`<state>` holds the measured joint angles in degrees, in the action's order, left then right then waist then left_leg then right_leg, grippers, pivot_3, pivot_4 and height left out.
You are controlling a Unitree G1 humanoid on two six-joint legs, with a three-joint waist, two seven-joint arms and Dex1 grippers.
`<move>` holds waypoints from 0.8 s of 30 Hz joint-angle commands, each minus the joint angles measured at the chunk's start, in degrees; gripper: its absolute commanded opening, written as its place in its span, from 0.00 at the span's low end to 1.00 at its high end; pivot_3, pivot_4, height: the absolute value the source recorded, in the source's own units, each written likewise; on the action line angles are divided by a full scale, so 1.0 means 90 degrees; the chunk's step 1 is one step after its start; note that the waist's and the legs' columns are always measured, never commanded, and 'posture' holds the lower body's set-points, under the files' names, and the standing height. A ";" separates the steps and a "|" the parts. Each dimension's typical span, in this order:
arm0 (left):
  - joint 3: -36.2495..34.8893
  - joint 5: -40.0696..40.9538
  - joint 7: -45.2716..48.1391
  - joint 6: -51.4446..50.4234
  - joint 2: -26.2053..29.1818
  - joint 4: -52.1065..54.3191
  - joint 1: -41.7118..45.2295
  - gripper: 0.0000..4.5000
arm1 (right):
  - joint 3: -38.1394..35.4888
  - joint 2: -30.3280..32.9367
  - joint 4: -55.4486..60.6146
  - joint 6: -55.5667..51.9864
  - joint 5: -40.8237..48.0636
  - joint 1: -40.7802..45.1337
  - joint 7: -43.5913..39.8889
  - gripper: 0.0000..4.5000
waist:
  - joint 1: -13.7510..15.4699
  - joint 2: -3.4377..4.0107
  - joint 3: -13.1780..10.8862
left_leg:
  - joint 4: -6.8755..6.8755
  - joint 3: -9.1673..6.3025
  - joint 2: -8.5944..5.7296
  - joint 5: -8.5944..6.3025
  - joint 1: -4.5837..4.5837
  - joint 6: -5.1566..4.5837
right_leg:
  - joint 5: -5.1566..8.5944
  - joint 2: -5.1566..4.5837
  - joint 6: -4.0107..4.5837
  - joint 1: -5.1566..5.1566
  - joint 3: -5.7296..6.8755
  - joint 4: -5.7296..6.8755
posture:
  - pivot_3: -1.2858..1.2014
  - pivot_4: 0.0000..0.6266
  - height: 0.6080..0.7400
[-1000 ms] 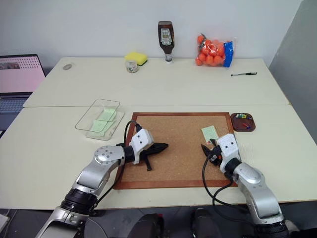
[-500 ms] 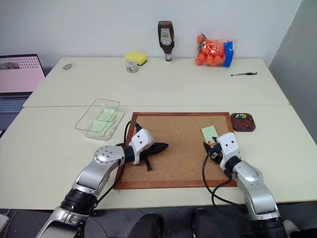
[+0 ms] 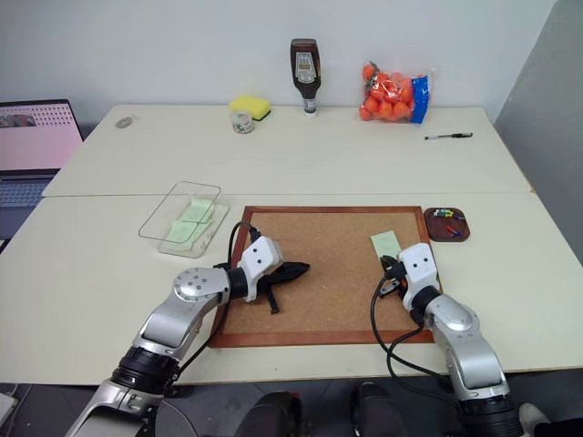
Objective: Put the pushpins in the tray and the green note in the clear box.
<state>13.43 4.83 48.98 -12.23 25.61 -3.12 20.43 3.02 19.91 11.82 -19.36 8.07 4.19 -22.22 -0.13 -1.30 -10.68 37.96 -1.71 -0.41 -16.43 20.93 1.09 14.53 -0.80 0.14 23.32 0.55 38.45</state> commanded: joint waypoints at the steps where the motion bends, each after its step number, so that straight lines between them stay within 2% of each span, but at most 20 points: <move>1: 0.0104 -0.0100 -0.0018 -0.0078 0.0027 0.0044 -0.0128 0.00 | -0.0347 0.0072 0.0388 0.0577 -0.0094 0.0109 0.0130 0.01 | 0.0000 0.0000 -0.0001 | -0.0001 0.0000 0.0000 0.0000 0.0001 0.0000 | 0.0000 0.0000 0.0000 0.0000 0.0000 -0.0001 | 0.52 0.24 1.00; 15: 0.0080 -0.0069 -0.0016 -0.0142 0.0063 0.0044 -0.0119 0.00 | -0.0608 -0.0065 0.1193 0.0202 0.0397 0.0294 0.0099 0.01 | -0.0002 0.0000 0.0000 | -0.0006 -0.0007 0.0001 0.0000 0.0008 0.0000 | -0.0005 0.0001 -0.0007 -0.0006 0.0005 -0.0032 | 0.52 0.24 1.00; 24: -0.0435 0.0270 -0.0214 -0.0290 -0.0049 -0.0309 0.0508 0.00 | -0.0537 -0.0071 0.1210 0.0113 0.0395 0.0421 0.0060 0.01 | -0.0012 0.0000 0.0000 | -0.0004 -0.0009 0.0001 0.0000 0.0009 0.0000 | -0.0008 0.0003 -0.0010 -0.0005 0.0007 -0.0029 | 0.52 0.24 1.00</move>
<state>11.47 5.87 47.43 -14.72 25.35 -6.01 23.59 -1.28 19.35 20.04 -18.44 10.66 6.73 -21.37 -0.23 -1.30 -10.68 37.92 -1.79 -0.39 -16.43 21.01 1.09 14.45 -0.76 0.04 23.27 0.61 38.17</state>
